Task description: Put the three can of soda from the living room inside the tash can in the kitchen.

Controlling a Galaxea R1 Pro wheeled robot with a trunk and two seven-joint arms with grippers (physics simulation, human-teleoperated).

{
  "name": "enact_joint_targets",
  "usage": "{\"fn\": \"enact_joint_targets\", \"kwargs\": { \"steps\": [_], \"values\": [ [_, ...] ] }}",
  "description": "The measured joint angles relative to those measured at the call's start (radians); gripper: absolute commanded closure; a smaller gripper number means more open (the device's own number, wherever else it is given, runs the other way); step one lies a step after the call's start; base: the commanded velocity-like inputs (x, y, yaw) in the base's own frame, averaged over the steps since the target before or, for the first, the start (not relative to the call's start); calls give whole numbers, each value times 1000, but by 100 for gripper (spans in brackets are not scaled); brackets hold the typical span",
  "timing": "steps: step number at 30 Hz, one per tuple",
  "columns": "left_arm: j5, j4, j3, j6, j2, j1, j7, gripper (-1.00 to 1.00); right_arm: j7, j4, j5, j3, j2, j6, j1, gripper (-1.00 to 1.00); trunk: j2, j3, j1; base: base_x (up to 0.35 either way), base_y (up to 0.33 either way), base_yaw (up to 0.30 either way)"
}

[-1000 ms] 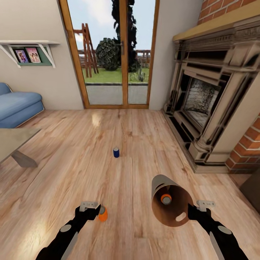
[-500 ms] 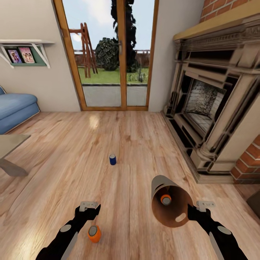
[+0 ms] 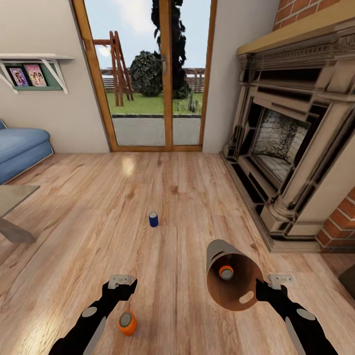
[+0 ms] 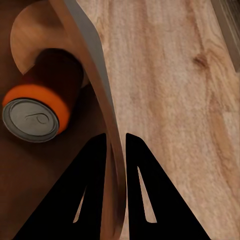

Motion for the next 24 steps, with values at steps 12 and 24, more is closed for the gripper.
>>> {"fn": "enact_joint_targets", "kwargs": {
  "steps": [12, 24],
  "values": [
    [0, 3, 12, 1, 1, 0, 0, -100, -3, -28, 0, 6, 0, 37, -15, 100, 0, 0, 0, 0, 0, 0],
    [5, -3, 12, 56, 4, -4, 0, -100, -3, -156, 4, 17, -2, 401, -213, 100, 0, 0, 0, 0, 0, 0]
  ]
}}
